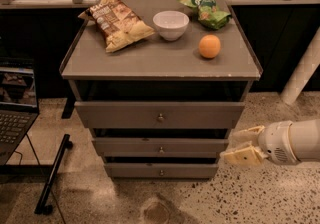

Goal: Open middle drawer

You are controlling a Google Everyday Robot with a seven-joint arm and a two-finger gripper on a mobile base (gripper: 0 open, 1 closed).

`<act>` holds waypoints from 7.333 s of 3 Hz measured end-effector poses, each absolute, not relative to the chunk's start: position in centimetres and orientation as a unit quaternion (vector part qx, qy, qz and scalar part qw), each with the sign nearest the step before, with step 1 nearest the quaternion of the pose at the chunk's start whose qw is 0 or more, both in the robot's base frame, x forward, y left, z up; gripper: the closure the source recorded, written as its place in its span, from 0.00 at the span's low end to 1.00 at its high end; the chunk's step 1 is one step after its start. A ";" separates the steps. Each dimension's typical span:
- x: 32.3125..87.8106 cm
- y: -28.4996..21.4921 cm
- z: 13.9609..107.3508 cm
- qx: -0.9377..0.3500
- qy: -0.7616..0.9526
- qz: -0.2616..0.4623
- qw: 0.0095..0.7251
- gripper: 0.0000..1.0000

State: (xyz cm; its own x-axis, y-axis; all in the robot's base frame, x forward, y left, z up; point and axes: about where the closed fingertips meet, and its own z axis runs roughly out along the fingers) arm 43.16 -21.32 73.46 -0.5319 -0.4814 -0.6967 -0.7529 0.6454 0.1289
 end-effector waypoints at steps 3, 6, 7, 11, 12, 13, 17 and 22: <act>40.8 -18.9 70.2 -0.351 0.838 0.217 0.356 1.00; 42.3 -10.0 57.6 -0.246 0.799 0.275 0.476 1.00; 43.0 -10.1 54.3 -0.210 0.812 0.275 0.470 1.00; 52.8 -12.7 49.8 -0.240 0.810 0.270 0.463 1.00; 56.5 -15.1 49.6 -0.219 0.816 0.238 0.479 1.00; 57.2 -15.0 49.2 -0.223 0.817 0.234 0.478 1.00; 64.8 -21.5 48.0 -0.171 0.830 0.162 0.506 1.00; 68.3 -20.5 44.9 -0.138 0.850 0.114 0.496 1.00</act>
Offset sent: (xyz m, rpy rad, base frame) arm -0.0054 0.0065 -0.0072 -0.0051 -0.0516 -0.0163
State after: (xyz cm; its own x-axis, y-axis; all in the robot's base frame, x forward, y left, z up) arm 68.27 -20.54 44.87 -0.4705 -0.1213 -0.8740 -0.3481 0.9357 0.0575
